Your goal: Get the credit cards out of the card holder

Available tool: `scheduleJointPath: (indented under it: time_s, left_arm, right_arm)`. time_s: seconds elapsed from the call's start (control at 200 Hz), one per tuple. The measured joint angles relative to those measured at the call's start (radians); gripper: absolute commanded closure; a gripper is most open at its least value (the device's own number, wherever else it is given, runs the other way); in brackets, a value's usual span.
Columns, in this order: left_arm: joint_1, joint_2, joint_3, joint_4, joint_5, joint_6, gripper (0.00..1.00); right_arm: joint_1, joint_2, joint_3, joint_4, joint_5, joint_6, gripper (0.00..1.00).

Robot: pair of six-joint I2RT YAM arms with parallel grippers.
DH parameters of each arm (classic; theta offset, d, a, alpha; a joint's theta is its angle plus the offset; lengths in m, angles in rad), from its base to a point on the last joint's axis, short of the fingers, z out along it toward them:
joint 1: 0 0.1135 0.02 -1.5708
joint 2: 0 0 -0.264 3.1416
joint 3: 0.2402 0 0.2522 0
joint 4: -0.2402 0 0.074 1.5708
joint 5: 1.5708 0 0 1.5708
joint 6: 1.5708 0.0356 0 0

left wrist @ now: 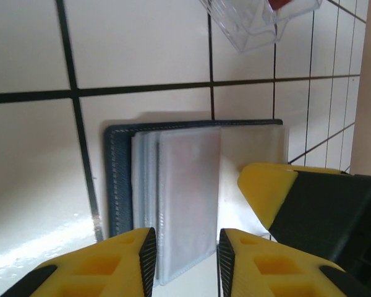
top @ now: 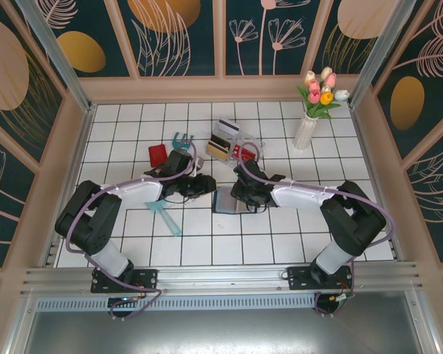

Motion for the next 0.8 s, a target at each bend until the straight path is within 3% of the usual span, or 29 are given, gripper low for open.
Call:
scheduleJointPath:
  time_s: [0.28,0.475,0.801]
  left_arm:
    - [-0.059,0.048,0.031,-0.004,0.000,-0.013,0.65]
    - [-0.076,0.108,0.053,-0.009,-0.002,-0.015,0.74]
    - [-0.085,0.135,0.053,-0.028,-0.026,-0.015,0.73]
  right_arm:
    - [-0.008,0.000,-0.023,0.013,-0.009,0.000,0.68]
    - [-0.021,0.001,-0.045,0.019,-0.027,0.003,0.69]
    - [-0.026,0.010,-0.047,0.021,-0.039,0.003,0.70]
